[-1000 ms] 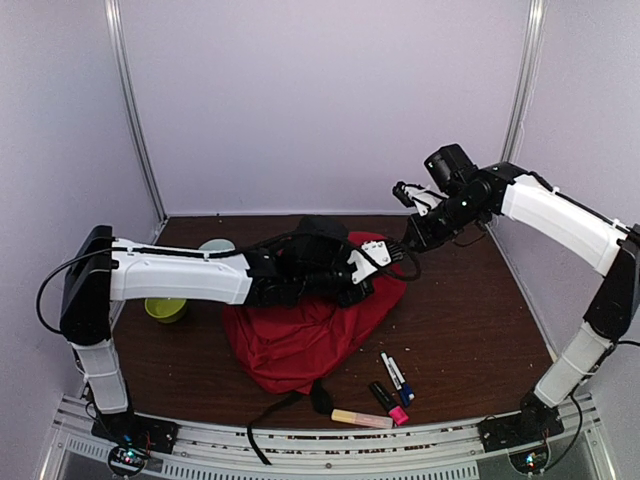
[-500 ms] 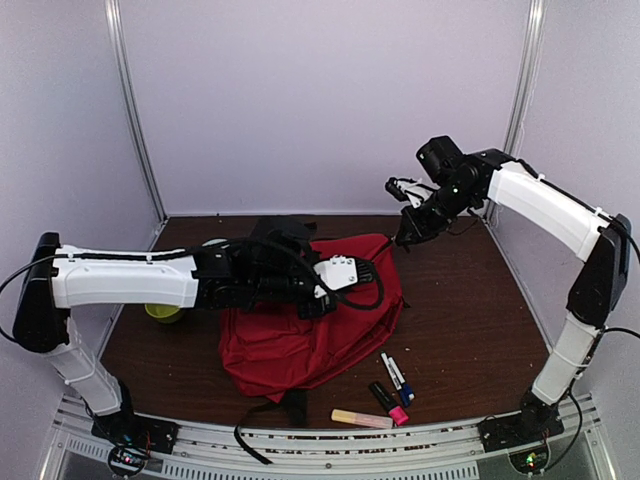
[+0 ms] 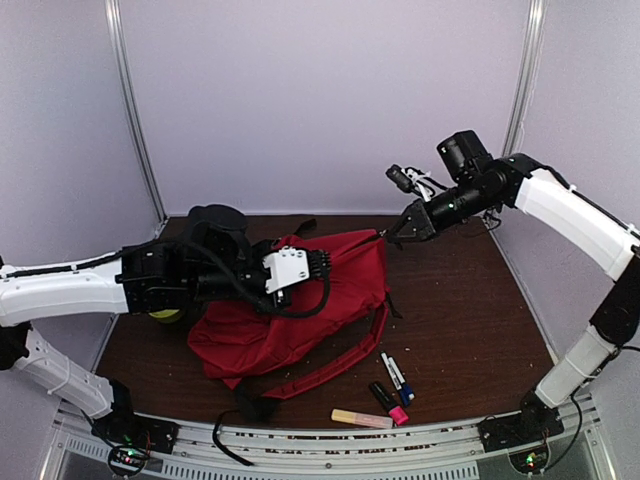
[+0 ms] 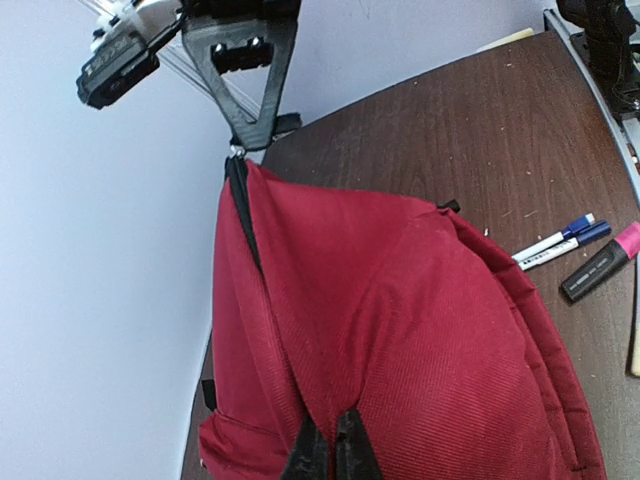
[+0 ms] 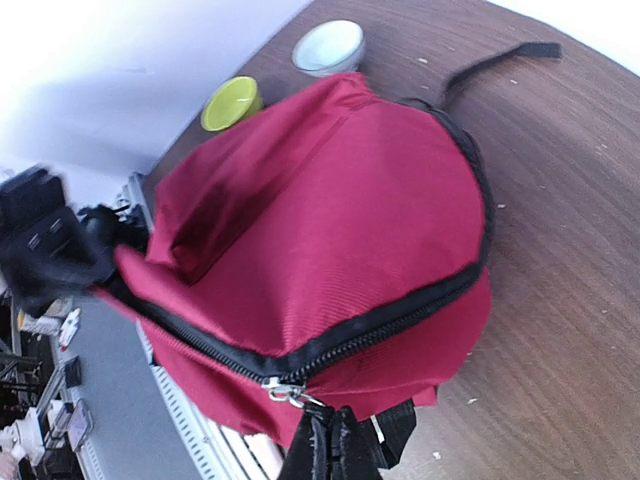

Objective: Pack the student bag
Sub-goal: Zip the student bag into the largest pocket of the bag, then pick up the largest pocket of the bag from the student bag.

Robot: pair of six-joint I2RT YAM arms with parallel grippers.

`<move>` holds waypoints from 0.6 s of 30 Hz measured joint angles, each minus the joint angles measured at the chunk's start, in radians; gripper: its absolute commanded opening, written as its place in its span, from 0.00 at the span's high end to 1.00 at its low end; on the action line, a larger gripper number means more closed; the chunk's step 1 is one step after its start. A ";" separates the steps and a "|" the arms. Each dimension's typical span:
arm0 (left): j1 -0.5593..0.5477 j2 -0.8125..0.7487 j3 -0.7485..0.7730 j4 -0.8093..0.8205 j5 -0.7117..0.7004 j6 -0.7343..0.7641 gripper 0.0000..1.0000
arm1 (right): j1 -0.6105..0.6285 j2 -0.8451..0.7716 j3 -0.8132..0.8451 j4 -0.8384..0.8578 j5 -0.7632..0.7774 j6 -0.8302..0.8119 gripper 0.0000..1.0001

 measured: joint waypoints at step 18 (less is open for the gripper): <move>-0.056 -0.047 -0.023 -0.212 0.177 -0.079 0.29 | 0.315 -0.230 -0.330 0.208 0.084 0.160 1.00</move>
